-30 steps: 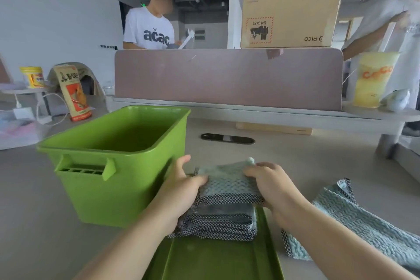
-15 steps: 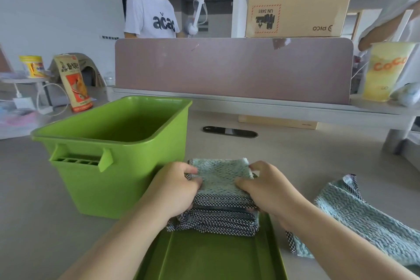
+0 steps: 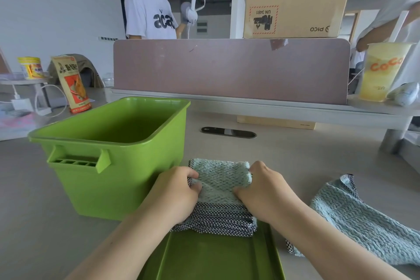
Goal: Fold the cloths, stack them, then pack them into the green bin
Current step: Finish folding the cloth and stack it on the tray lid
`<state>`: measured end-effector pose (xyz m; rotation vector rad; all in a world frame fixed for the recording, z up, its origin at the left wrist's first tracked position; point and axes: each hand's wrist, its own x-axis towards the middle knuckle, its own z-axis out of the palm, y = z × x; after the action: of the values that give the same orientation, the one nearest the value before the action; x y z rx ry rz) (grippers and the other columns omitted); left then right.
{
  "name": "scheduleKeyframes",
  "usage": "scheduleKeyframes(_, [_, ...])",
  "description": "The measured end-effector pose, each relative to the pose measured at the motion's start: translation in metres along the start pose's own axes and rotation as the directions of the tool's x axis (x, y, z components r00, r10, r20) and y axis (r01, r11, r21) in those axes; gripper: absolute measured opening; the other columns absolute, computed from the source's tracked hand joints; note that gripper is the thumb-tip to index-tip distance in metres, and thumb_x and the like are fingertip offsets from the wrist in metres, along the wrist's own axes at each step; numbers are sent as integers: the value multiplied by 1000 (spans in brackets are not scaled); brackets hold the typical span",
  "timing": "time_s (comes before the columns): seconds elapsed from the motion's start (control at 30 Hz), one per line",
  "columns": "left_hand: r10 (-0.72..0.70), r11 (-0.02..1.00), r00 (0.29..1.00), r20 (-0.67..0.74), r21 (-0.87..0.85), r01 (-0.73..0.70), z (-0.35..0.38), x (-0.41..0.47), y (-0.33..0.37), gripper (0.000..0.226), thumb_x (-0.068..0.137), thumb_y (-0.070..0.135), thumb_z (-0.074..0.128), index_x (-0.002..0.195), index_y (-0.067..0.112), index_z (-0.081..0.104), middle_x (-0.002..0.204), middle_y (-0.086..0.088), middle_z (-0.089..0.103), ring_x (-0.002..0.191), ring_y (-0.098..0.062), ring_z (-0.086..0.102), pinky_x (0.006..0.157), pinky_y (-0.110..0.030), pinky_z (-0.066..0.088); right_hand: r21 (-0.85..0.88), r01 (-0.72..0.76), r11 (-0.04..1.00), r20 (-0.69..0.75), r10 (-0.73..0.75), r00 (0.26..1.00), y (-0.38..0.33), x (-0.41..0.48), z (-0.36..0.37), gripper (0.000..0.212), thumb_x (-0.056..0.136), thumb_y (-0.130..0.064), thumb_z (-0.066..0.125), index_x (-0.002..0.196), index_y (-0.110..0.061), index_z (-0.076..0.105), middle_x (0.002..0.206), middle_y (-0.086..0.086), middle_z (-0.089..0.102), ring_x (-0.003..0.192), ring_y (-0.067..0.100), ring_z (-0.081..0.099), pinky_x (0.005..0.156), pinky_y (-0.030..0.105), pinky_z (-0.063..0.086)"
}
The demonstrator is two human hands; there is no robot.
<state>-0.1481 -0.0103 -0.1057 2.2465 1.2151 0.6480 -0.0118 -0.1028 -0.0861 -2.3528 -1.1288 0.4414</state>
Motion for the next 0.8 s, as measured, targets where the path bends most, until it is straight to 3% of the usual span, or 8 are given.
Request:
scheduleKeyframes(0.1, [4,1000,1000,6,4,-4,-1,-2,1,30,95,30,51,125,28,56,74,20,45,39,0,47,37,-12,36,-45,-15,999,6,16,1000,-1,0,0,53,92,-27,57,136,-12,31,78,-4,43,71,13,54,48,22,40])
scheduleKeyframes(0.2, [87,988,994,-63,135,-78,-2,-5,2,32,95,34,51,126,28,56,110,10,58,77,0,54,66,-12,39,-119,-4,993,9,5,1000,1,-1,-1,53,93,-31,54,135,-11,30,80,-3,47,76,16,55,53,24,43])
scheduleKeyframes(0.27, [194,963,970,-145,216,-161,-1,-3,5,33,95,37,48,126,26,56,125,6,50,101,-7,51,79,-14,34,-178,30,984,-60,-41,997,1,-5,-4,44,95,-38,50,127,-11,35,86,-1,50,81,18,54,55,24,40])
scheduleKeyframes(0.37, [368,921,908,-200,212,-326,0,4,10,32,98,28,42,126,21,56,127,7,48,117,-11,45,91,-18,34,-186,145,972,-293,-196,936,-3,-8,-4,36,98,-37,41,126,-15,39,118,6,48,110,25,50,75,28,43])
scheduleKeyframes(0.43, [415,896,896,-156,238,-374,4,9,11,35,99,19,42,133,19,51,138,6,44,128,-13,39,101,-23,35,-211,296,932,-351,-354,867,-4,-6,3,38,99,-31,38,134,-17,38,133,5,43,124,24,42,93,31,40])
scheduleKeyframes(0.5, [394,889,918,-41,272,-370,12,11,9,45,97,14,42,142,19,39,152,2,31,140,-17,26,111,-30,29,-273,405,873,-246,-470,848,-2,-1,13,46,99,-27,36,144,-20,29,149,4,30,139,23,27,108,34,30])
scheduleKeyframes(0.6, [300,874,935,188,338,-348,22,13,5,55,97,18,36,150,19,20,160,-2,12,147,-23,7,119,-42,16,-330,423,844,-23,-455,890,8,8,31,53,102,-33,26,152,-26,10,163,1,-4,149,20,-6,119,35,6])
scheduleKeyframes(0.8, [199,882,927,317,354,-310,31,22,-5,56,100,24,21,153,21,4,161,2,1,148,-17,-2,119,-44,10,-353,340,872,117,-319,941,14,16,38,54,102,-38,13,153,-26,0,162,0,-12,148,17,-14,120,39,-4])
